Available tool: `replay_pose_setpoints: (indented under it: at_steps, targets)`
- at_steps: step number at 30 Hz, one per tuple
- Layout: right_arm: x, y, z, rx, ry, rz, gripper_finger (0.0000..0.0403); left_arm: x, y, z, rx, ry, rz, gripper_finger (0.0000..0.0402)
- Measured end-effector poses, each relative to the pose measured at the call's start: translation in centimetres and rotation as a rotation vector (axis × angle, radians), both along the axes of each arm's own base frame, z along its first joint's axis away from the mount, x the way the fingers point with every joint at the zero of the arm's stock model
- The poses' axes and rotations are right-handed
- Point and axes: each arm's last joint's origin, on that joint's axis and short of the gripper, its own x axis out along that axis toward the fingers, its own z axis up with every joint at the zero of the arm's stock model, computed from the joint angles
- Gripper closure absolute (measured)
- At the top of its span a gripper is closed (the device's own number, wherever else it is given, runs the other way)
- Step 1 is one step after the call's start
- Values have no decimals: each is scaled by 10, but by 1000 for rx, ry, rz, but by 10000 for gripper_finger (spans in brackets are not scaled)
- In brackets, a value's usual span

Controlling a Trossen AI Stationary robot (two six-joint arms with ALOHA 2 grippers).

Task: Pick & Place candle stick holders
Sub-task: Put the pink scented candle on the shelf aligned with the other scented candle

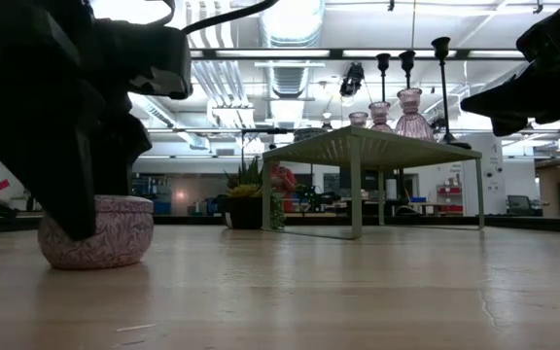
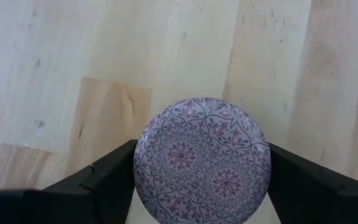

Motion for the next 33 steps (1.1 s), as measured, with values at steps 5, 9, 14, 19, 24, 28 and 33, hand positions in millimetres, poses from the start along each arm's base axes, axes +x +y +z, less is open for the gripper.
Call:
replay_pose_setpoints:
  at_steps: [5, 9, 14, 19, 24, 28, 33]
  targets:
    - [0, 0, 0, -2, 0, 0, 394, 2, 3, 0, 8, -3, -6, 102]
    - [0, 0, 0, 2, 0, 0, 394, 5, 7, 2, 19, -8, -26, 87]
    - [0, 0, 0, 2, 0, -1, 394, 17, 15, 12, 38, -40, -60, 96]
    - [0, 0, 0, -2, 0, 0, 394, 32, 32, 30, 65, -53, -99, 98]
    - [0, 0, 0, -1, 0, 0, 394, 50, 60, 60, 114, -52, -107, 94]
    - [0, 0, 0, 2, 0, -1, 394, 68, 88, 93, 126, -122, -117, 93]
    - [0, 0, 0, -2, 0, 0, 394, 85, 128, 137, 117, -255, -90, 93]
